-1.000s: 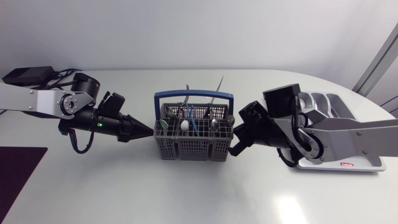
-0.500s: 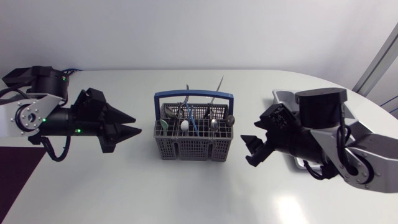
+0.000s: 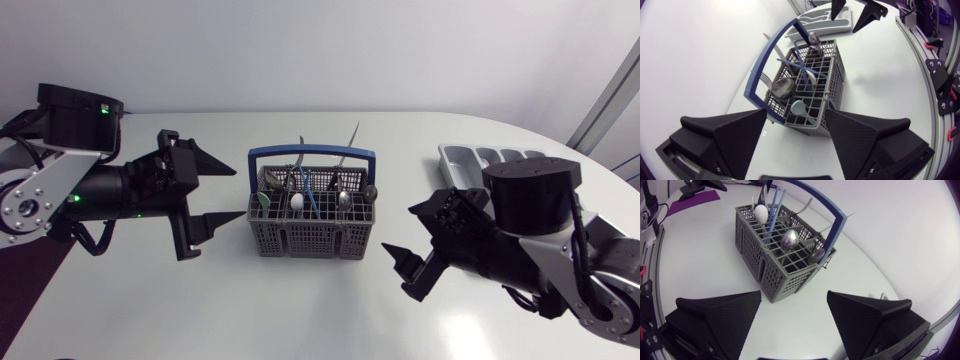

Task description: Sort the cutlery from the basket into the organizer compartments.

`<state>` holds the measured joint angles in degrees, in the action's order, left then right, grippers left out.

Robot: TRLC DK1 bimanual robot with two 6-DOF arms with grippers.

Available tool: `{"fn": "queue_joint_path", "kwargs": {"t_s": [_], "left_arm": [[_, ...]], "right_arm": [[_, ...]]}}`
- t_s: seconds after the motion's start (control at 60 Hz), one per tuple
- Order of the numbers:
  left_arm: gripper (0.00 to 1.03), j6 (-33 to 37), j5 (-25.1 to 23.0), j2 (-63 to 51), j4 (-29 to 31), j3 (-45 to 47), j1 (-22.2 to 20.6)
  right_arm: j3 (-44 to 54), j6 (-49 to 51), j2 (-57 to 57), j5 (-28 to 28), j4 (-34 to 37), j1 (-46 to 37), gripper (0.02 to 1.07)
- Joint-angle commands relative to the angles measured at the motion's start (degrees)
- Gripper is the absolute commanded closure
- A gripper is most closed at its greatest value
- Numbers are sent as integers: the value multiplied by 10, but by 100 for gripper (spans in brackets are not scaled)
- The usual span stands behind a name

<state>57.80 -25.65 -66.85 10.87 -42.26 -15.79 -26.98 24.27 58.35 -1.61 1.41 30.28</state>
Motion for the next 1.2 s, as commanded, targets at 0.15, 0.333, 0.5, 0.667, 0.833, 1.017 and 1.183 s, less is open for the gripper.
{"fn": "queue_joint_path", "kwargs": {"t_s": [0.15, 0.333, 0.5, 0.667, 0.833, 1.017, 1.183], "left_arm": [[26, 96, 39, -47, 28, -26, -39], [42, 135, 53, -79, 54, -71, -50], [44, 152, 69, -124, 62, -113, -59], [62, 169, 72, -161, 71, -144, -60], [76, 196, 87, -194, 93, -166, -57], [79, 213, 90, -211, 107, -176, -57], [82, 221, 96, -225, 129, -195, -59]], "right_arm": [[16, 7, 4, 1, 24, 17, 11], [15, 6, 12, -2, 36, 22, 9], [18, 6, 14, -7, 37, 25, 9], [20, 7, 16, -14, 36, 24, 8], [23, 10, 16, -16, 36, 24, 8], [29, 10, 17, -19, 32, 22, 8], [33, 12, 17, -19, 32, 19, 8]]}}
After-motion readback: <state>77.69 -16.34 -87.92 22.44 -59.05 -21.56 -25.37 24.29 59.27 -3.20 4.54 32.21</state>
